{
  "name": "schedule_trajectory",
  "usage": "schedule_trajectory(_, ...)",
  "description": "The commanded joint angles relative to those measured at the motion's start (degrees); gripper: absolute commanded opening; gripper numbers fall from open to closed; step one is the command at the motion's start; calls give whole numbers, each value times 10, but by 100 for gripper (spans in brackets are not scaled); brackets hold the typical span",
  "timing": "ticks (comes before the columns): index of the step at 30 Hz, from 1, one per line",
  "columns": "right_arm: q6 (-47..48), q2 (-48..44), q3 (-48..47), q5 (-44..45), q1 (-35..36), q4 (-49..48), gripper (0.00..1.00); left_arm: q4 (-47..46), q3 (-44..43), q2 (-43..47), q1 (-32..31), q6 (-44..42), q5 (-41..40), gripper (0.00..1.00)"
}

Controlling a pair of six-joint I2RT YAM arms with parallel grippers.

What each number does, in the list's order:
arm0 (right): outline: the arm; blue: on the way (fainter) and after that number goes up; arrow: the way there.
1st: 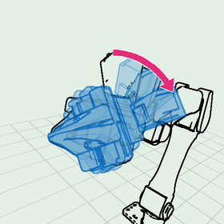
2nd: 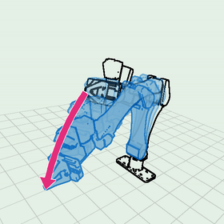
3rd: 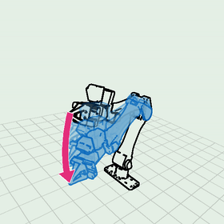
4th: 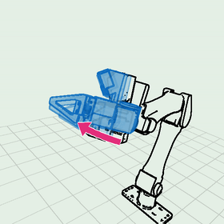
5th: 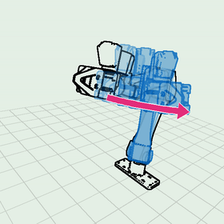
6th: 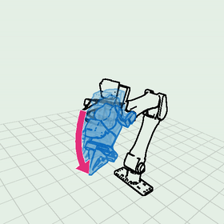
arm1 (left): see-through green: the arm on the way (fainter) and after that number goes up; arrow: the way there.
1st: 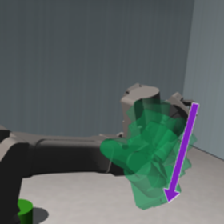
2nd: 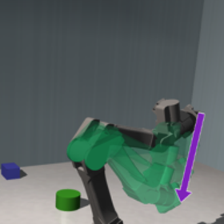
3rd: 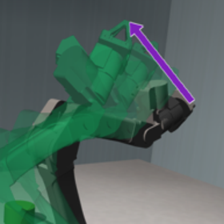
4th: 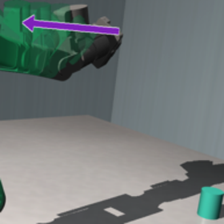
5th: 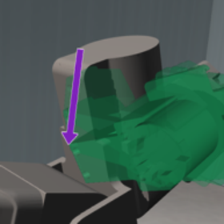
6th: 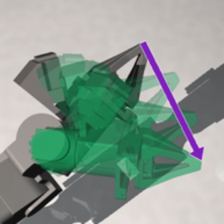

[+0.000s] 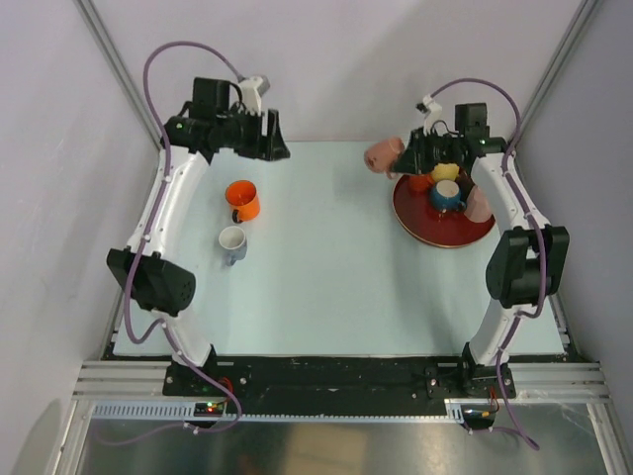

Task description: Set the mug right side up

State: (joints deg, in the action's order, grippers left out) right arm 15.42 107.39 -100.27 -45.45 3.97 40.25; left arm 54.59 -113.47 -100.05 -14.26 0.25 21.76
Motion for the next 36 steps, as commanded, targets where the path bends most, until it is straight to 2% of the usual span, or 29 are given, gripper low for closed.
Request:
schedule_trajectory(1, -253, -50, 32, -160, 14, -304, 0, -26, -120, -53, 25, 83, 147, 73)
schedule_trajectory(3, -377, -51, 57, -173, 20, -441, 0, -37, -151, -69, 28, 95, 191, 73)
schedule_trajectory(4, -407, -45, 49, -177, 27, -474, 0, -44, -160, -77, 29, 102, 215, 74)
schedule_trajectory(9, -466, -9, 4, -205, 66, -566, 0, -96, -178, -104, 28, 140, 319, 77)
schedule_trajectory(14, -486, 25, -35, -208, 96, -603, 0, -170, -177, -133, 27, 185, 360, 79)
schedule_trajectory(21, -484, 58, -79, -186, 121, -594, 0, -267, -176, -150, 19, 253, 404, 73)
schedule_trajectory(31, -437, 116, -125, -106, 151, -522, 0, -343, -171, -152, 14, 300, 419, 51)
schedule_trajectory(33, -434, 129, -130, -95, 160, -509, 5, -350, -167, -149, 14, 302, 419, 44)
schedule_trajectory(36, -431, 144, -131, -100, 174, -502, 13, -360, -161, -144, 15, 303, 419, 28)
